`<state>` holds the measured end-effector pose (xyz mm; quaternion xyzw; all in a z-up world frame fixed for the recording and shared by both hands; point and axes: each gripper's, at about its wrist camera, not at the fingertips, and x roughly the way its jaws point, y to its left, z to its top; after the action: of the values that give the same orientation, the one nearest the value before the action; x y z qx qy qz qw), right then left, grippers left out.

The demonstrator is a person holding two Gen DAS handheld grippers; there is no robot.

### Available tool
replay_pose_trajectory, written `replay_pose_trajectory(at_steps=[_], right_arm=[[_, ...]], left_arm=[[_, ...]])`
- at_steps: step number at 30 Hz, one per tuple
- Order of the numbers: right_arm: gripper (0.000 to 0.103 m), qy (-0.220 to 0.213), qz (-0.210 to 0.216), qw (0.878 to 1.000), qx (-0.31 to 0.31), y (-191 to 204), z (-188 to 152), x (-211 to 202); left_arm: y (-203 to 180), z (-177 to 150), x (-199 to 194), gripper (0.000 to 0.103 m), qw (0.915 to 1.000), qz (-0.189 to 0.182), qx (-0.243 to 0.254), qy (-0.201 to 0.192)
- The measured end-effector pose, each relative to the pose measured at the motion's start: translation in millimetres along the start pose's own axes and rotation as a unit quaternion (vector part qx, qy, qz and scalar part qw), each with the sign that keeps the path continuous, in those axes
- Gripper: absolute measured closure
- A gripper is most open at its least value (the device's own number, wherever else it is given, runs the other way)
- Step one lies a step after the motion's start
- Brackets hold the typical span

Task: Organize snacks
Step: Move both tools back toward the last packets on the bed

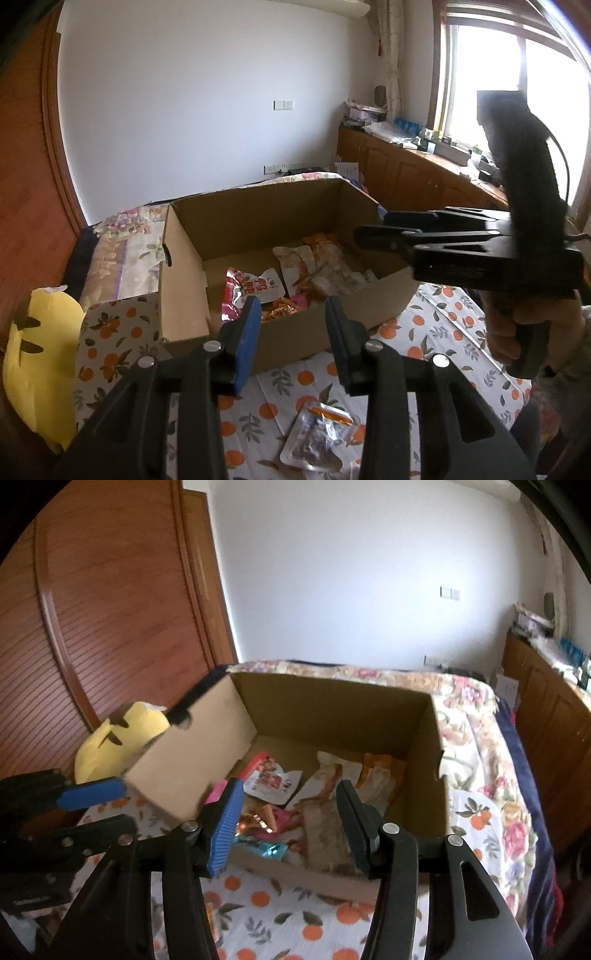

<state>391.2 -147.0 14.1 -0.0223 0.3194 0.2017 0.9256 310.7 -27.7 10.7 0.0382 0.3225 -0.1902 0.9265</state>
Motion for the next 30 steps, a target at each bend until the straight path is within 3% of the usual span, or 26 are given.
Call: replay_pose_trajectory(at_steps=[6, 15, 30], right_arm=[[0.048, -0.023, -0.02, 1.0, 0.001, 13.3, -15.6, -38.7], [0.048, -0.017, -0.022, 0.999, 0.015, 24.0, -60.6, -62.5], [0.043, 0.071, 0.026, 0.997, 0.016, 56.3, -147.8, -21.3]], left_arm=[[-9.8, -12.1, -21.7, 0.066, 0.9999, -0.005, 0.002, -0.009], [-21.1, -44.9, -40.1, 0.066, 0.9998, -0.01, 0.003, -0.015], [-13.9, -115.8, -25.4, 0.066, 0.9996, -0.007, -0.014, 0.022]])
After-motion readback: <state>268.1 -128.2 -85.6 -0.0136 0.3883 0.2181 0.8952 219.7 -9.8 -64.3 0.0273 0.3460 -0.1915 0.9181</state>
